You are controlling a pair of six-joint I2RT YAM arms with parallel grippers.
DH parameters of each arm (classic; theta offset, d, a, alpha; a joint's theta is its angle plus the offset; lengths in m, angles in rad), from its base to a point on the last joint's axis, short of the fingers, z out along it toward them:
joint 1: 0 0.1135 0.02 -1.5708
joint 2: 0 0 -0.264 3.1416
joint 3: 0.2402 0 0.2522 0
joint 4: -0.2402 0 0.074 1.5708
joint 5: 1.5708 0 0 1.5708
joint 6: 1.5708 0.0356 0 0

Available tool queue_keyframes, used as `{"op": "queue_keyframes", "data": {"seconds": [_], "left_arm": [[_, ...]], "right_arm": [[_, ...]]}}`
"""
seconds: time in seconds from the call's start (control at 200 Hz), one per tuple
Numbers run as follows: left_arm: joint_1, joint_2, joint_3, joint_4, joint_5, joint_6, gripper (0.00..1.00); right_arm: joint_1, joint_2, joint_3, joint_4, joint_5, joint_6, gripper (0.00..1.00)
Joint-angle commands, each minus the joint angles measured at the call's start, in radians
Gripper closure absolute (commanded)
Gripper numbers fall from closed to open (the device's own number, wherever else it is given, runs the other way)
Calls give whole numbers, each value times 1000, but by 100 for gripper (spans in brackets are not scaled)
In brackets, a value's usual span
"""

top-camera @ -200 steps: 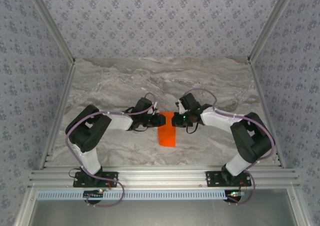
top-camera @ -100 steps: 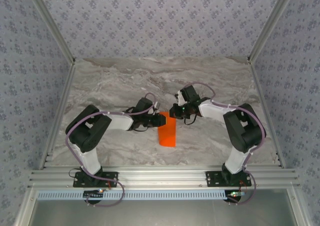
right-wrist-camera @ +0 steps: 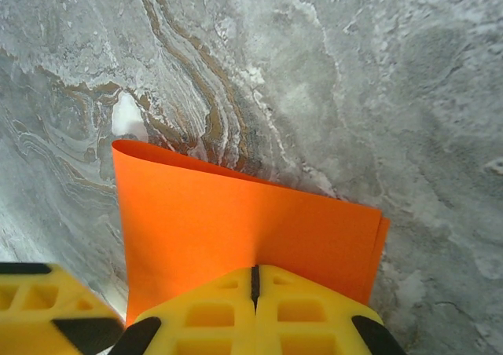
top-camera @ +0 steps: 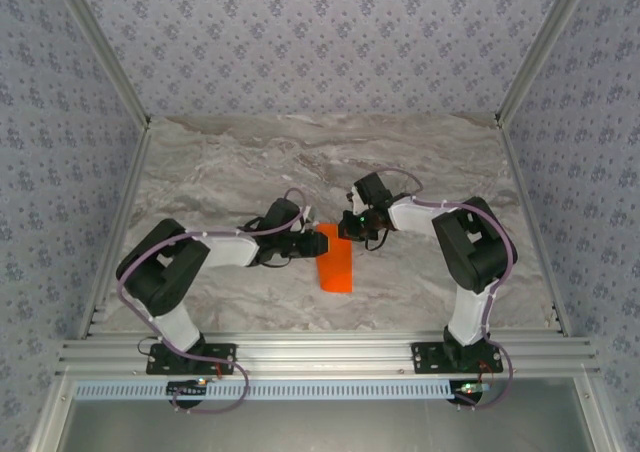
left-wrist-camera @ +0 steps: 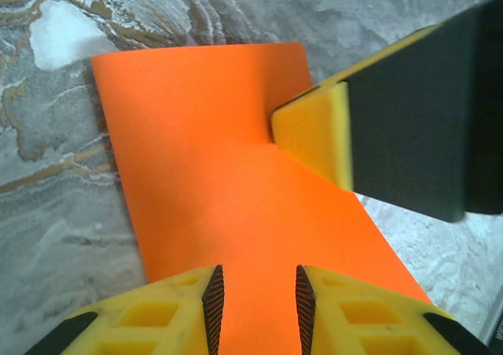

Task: Fold a paper plane with a square sheet of paper (fold left side to right side)
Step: First fold the square sheet of paper in half at the center of the table.

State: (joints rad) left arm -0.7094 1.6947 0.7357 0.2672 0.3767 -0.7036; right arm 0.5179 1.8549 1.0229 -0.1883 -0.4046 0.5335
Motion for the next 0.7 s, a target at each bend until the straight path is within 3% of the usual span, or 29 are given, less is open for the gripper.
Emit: {"op": "queue_keyframes", "data": {"seconds": [0.0,0.695], "left_arm": [[-4,-39,-19,44,36,7,68],[-62,44,-42,70,56,15,71]], "right_arm": [[12,40,-10,-95,76,-15,97],[28,55,14,-114,90,-14,97]]}}
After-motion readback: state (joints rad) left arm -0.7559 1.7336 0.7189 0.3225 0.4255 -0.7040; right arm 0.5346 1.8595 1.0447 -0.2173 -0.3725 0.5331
